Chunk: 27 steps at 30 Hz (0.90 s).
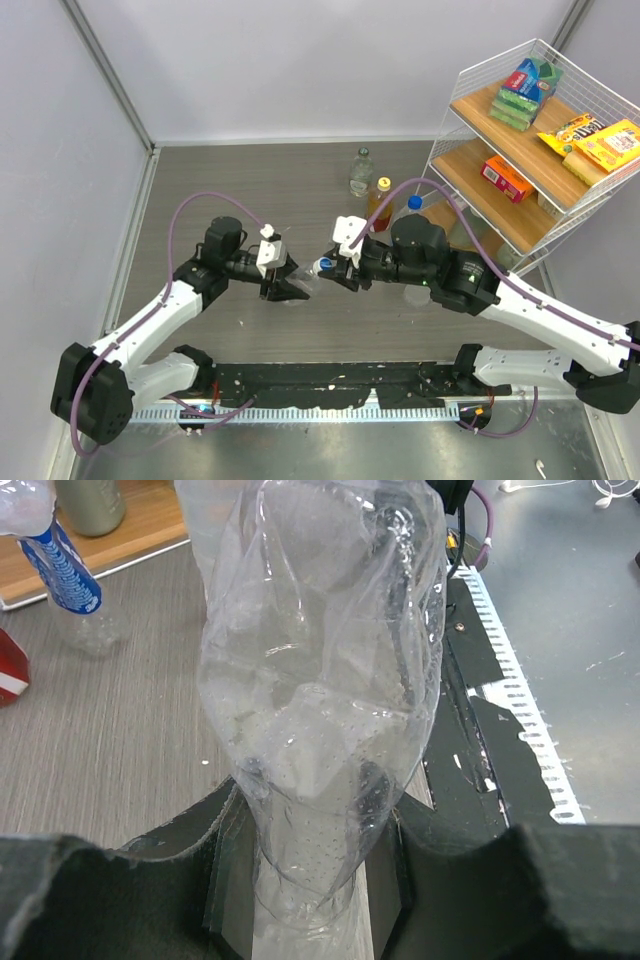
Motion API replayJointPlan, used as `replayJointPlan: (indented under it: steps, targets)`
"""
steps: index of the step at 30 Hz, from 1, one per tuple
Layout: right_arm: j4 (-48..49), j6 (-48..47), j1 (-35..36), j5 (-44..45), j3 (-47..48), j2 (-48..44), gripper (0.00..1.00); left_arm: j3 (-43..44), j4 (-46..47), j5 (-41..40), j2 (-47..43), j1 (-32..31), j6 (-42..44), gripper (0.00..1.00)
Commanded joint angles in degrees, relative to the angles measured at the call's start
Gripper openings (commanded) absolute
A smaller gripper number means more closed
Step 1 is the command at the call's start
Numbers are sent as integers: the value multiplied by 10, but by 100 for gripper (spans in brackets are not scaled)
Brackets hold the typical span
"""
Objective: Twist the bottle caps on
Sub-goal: Screw the bottle cap onto the plastic bottle.
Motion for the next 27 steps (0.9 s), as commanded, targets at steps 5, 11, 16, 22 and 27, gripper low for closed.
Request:
replayJointPlan:
  steps: [5, 11, 16, 22, 27]
  targets:
    - [-3, 54, 2, 24, 38, 11, 11, 14, 84, -46, -22, 2, -56, 0]
    - [-12, 196, 2, 172, 50, 50, 7, -3, 226, -188, -51, -12, -148, 0]
    - [-58, 336, -21, 264, 123, 101, 1, 1, 257, -420, -51, -98, -95, 0]
    - [-53, 428, -63, 288, 128, 141, 1, -39, 392, -692, -25, -213, -49, 0]
    - [2, 503, -76, 339, 103, 169, 1, -51, 485, -838, 22, -268, -15, 0]
